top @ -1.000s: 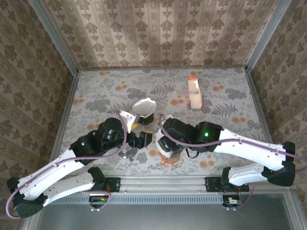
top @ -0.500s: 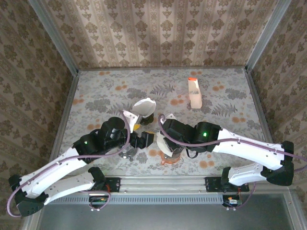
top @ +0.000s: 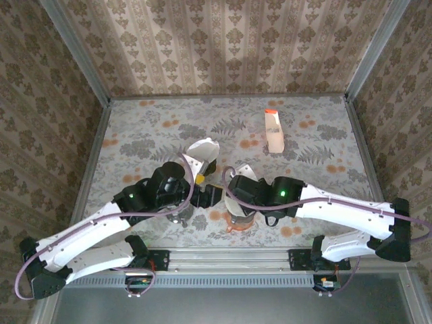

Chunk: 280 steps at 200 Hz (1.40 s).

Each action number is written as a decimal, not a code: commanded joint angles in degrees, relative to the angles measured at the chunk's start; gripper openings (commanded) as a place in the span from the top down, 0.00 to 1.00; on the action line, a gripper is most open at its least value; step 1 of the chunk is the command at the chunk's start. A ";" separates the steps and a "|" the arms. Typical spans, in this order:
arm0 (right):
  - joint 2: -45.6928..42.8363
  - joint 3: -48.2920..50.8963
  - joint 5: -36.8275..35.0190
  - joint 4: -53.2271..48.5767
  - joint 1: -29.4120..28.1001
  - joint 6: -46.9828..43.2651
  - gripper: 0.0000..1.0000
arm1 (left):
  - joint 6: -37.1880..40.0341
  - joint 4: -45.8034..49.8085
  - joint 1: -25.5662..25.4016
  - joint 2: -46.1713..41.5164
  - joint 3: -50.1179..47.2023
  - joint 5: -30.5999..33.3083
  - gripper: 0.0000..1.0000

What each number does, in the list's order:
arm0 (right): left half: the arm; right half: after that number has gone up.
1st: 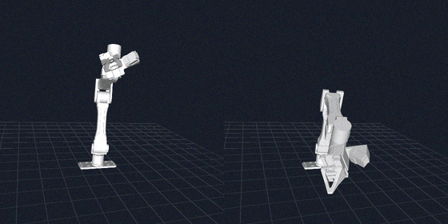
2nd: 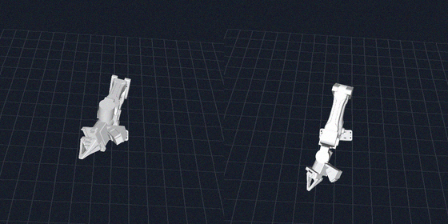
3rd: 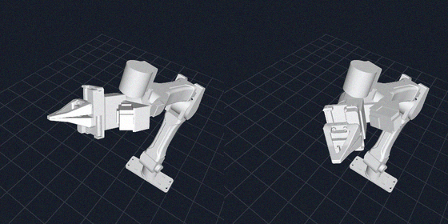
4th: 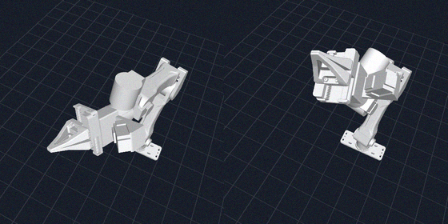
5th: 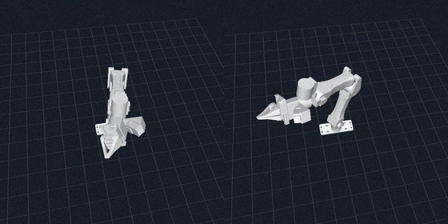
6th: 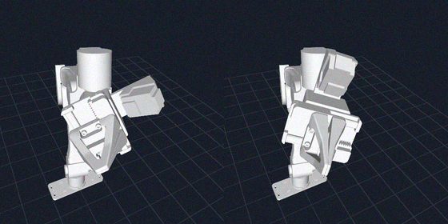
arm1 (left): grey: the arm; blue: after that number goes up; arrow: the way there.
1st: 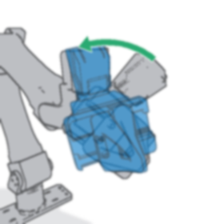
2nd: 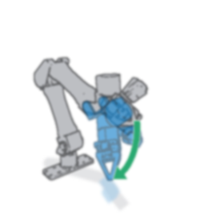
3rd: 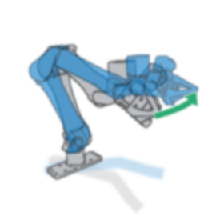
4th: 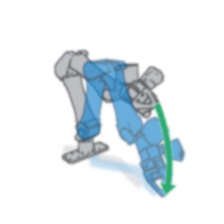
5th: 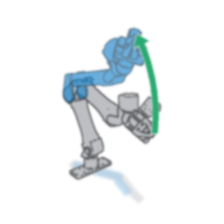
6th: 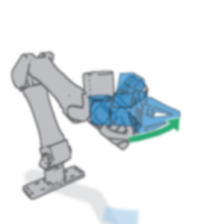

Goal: Place the coffee filter in the dripper

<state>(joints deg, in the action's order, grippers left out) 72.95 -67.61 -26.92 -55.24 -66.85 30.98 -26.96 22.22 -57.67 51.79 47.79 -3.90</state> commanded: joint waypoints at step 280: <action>-4.82 6.44 -4.21 6.46 -0.91 4.69 0.89 | -1.03 9.59 -4.91 12.98 6.88 -2.50 0.55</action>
<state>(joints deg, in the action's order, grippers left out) 69.78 -61.78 -28.60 -49.32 -67.42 33.87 -28.49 30.20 -62.28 64.18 53.04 -6.44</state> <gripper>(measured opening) 0.069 0.456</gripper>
